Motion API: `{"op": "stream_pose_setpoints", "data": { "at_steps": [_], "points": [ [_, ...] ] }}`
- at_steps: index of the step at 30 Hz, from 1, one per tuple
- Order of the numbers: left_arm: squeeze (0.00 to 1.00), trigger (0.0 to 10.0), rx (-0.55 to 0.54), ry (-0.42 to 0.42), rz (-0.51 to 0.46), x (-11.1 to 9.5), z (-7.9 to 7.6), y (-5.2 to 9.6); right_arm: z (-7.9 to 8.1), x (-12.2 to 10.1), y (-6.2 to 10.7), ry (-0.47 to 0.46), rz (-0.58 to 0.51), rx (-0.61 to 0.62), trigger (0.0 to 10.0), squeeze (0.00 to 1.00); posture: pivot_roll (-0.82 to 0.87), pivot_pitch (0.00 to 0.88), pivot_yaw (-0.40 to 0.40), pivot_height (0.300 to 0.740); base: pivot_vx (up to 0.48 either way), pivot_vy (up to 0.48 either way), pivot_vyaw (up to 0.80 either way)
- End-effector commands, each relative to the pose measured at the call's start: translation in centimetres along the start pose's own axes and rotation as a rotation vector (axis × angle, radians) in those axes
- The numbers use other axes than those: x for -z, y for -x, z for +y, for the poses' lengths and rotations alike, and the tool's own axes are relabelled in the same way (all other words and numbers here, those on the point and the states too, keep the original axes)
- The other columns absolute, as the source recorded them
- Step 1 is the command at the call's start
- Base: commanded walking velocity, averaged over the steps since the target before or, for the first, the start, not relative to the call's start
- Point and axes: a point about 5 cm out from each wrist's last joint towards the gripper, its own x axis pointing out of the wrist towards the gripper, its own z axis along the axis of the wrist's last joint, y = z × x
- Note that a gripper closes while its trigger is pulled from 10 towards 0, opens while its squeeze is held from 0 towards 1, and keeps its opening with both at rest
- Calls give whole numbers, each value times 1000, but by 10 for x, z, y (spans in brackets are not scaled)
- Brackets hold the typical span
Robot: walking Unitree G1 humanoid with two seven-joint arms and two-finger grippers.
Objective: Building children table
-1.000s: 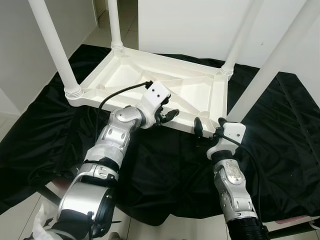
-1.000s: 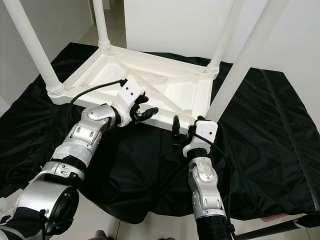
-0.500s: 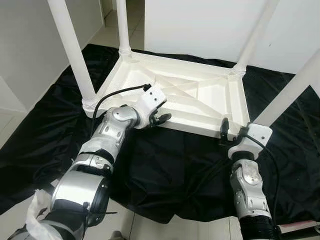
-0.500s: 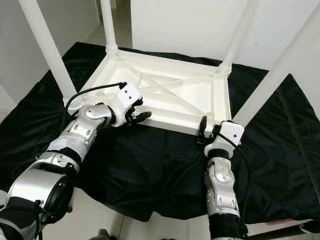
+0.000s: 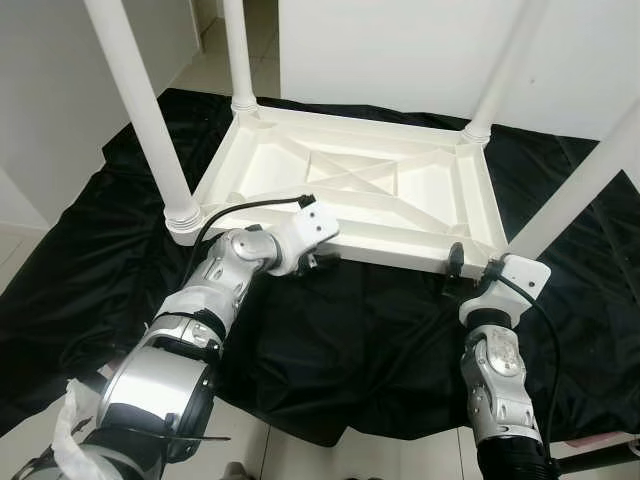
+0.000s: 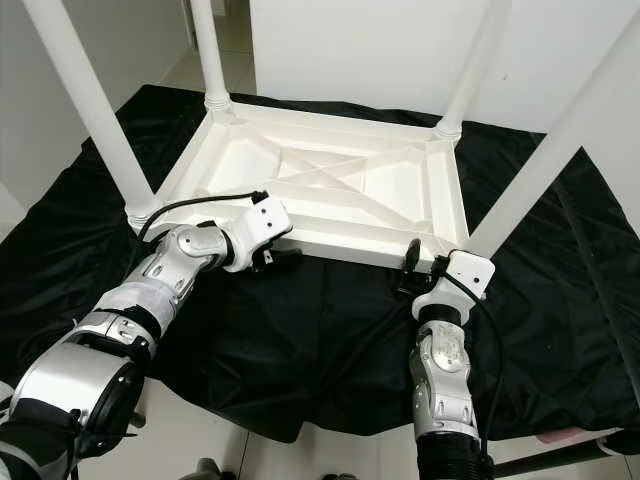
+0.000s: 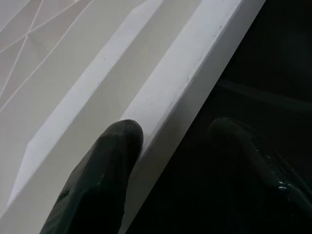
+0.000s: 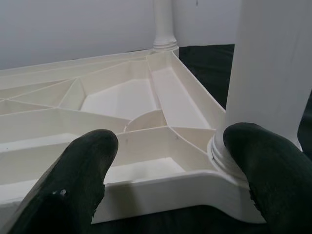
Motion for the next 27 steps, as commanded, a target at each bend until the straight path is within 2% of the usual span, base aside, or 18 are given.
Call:
{"op": "stream_pose_setpoints", "data": {
  "at_steps": [1, 5, 14, 18, 23, 27],
  "points": [
    [0, 10000, -255, 4, 29, 8, 8, 0, 1, 4, 1, 5, 20, -3, 10000, 0, -48, 85, 14, 740, 0, 0, 0],
    [0, 10000, -306, 65, 100, 18, 12, 2, 12, 2, 1, -2, 12, -56, 10000, 0, -51, 82, 15, 740, 0, 0, 0],
    [0, 10000, -386, 91, 160, 26, 22, 7, 15, 3, 0, -2, 14, -75, 10000, 0, -52, 84, 10, 740, 0, 0, 0],
    [0, 10000, -507, 118, 201, 31, 37, 17, 18, 2, -1, -6, 13, -85, 10000, 0, -52, 84, 8, 740, 0, 0, 0],
    [0, 10000, -511, 108, 211, 31, 39, 18, 19, 2, -1, -8, 15, -88, 10000, 0, -59, 88, 11, 740, 0, 0, 0],
    [0, 9882, -440, 94, 191, 29, 33, 14, 19, 4, 1, -10, 21, -93, 10000, 0, -60, 89, 13, 740, 0, 0, 0]
  ]
}}
